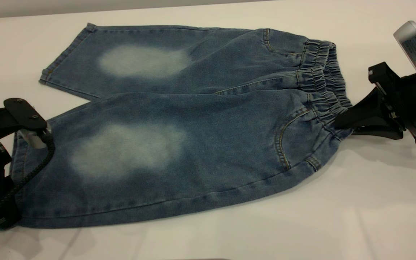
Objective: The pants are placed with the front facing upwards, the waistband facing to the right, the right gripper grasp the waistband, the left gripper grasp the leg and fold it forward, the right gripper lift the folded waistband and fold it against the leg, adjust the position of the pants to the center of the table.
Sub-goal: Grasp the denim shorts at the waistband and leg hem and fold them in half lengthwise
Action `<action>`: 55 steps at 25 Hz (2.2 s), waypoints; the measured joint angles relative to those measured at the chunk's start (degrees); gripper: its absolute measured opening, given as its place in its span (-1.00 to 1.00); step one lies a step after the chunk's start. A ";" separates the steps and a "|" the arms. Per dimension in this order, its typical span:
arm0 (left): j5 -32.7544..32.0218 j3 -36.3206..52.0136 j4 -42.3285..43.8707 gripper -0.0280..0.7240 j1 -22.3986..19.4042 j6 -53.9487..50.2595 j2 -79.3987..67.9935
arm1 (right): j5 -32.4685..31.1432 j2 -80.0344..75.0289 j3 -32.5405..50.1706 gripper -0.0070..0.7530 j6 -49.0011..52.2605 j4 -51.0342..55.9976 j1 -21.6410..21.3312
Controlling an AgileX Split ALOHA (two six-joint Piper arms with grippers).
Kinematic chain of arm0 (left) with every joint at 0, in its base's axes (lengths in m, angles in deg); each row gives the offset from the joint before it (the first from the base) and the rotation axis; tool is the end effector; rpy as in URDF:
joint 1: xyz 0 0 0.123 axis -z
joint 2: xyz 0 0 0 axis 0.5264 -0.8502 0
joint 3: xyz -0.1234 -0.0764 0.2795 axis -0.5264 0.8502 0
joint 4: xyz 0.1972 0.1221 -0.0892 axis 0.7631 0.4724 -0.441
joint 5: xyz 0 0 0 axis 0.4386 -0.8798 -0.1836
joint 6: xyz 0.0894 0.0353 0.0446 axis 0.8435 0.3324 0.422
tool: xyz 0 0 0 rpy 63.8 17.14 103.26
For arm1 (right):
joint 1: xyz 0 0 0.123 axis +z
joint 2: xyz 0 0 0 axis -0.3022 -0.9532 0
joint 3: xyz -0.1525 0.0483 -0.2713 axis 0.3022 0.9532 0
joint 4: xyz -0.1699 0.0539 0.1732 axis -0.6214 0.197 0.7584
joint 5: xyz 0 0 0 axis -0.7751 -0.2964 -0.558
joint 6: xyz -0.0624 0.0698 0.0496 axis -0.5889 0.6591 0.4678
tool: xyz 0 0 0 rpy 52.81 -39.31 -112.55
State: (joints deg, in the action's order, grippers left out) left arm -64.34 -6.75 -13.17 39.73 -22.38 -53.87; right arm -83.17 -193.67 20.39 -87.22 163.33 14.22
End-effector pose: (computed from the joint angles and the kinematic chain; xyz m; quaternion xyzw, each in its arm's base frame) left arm 0.2383 -0.0339 0.0687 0.3712 0.9277 0.0068 0.0383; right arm 0.3026 0.0626 0.0423 0.0967 0.8883 0.4305 0.1275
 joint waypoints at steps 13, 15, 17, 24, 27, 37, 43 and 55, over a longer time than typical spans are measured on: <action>-14.17 0.34 -0.30 -0.77 0.07 -0.02 19.63 | -2.10 6.78 4.74 -0.83 3.86 -6.83 -0.13; -17.97 0.35 -0.30 -0.77 0.07 -0.02 24.33 | -2.05 7.90 7.81 -0.83 3.98 -6.90 -0.24; -21.80 0.86 -0.30 -0.77 0.07 -0.02 28.61 | -2.15 9.40 10.87 -0.83 3.98 -6.90 -0.71; -26.76 2.01 2.38 -0.77 0.07 -4.81 43.33 | -2.46 19.11 20.59 -0.83 7.43 -7.04 -1.12; -26.27 -0.22 8.16 -0.77 0.07 -11.33 44.29 | -3.33 23.96 22.23 -0.83 13.48 -7.22 -1.12; -15.25 -14.56 20.65 -0.77 0.07 -24.05 25.14 | -5.31 27.04 17.52 -0.83 36.84 -1.02 -1.12; -8.84 -26.06 20.88 -0.77 0.07 -24.87 7.97 | -1.77 22.78 9.83 -0.83 45.38 -0.88 -1.12; -8.26 -47.51 20.83 -0.77 3.12 -25.02 -9.38 | 1.91 9.01 -0.78 -0.82 55.76 -0.82 -1.12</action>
State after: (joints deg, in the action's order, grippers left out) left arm -72.59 -54.26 7.66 42.85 -47.39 -63.25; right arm -81.26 -184.65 19.61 -31.46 162.51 13.11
